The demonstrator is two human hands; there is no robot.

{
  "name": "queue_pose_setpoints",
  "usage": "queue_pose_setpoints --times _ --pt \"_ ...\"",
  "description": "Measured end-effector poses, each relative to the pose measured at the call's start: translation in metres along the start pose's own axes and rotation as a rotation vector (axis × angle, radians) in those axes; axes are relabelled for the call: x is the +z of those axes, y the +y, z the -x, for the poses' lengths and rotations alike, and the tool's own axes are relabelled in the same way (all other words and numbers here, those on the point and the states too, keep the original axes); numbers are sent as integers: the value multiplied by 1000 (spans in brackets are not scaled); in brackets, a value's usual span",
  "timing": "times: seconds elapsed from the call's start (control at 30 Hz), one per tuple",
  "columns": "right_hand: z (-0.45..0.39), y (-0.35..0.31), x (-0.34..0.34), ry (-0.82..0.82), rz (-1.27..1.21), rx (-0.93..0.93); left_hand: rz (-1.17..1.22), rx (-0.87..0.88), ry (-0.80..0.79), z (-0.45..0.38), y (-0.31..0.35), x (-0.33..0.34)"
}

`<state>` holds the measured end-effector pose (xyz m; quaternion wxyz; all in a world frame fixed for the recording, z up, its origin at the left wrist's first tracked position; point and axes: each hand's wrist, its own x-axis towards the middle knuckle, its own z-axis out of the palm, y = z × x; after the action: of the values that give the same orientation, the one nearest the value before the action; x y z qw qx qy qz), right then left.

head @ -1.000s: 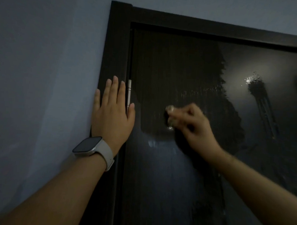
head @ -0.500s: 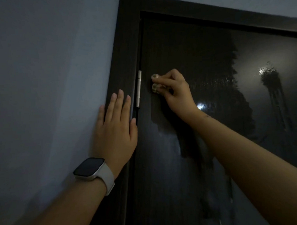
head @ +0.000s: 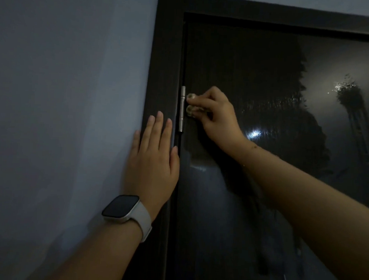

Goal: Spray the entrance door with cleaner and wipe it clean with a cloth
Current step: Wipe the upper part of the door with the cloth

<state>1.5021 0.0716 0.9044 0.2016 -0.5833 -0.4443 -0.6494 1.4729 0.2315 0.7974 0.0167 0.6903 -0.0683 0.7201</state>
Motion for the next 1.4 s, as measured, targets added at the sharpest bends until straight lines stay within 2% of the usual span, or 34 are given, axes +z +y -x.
queue_pose_setpoints --times 0.13,0.33,0.47,0.63,0.73,0.8,0.93,1.0,1.03,1.07,1.13,1.23,1.33,1.4 --pt "32 -15 6 -2 -104 30 -15 2 -22 0 0 -1" --pt "157 -50 -3 -195 -119 -60 -43 -11 -85 22 4 -9" --pt "180 -55 -11 -293 -116 -79 -91 -15 -121 56 11 -12" --pt "112 -26 -18 -60 -57 68 -133 2 -159 72 10 -12" --pt "106 -25 -17 39 -85 140 -127 -3 -172 72 11 -13" --pt "141 -35 -17 -22 -71 112 -112 -15 -181 72 12 -14" --pt "240 -54 -34 -357 -102 -57 -56 -85 -173 75 20 -15" --pt "253 -43 -48 -472 -81 -150 3 -173 -168 77 32 -17" --pt "246 -34 -54 -479 -74 -171 46 -218 -176 78 40 -17" --pt "235 -24 -60 -447 -77 -173 89 -250 -192 79 48 -19" --pt "202 -1 -71 -267 -43 -137 135 -257 -243 85 64 -20" --pt "156 35 -88 7 29 67 89 -194 -309 96 84 -16" --pt "164 38 -89 54 26 192 78 -155 -371 107 101 -8" --pt "203 23 -87 -48 12 124 99 -159 -422 116 111 -1"
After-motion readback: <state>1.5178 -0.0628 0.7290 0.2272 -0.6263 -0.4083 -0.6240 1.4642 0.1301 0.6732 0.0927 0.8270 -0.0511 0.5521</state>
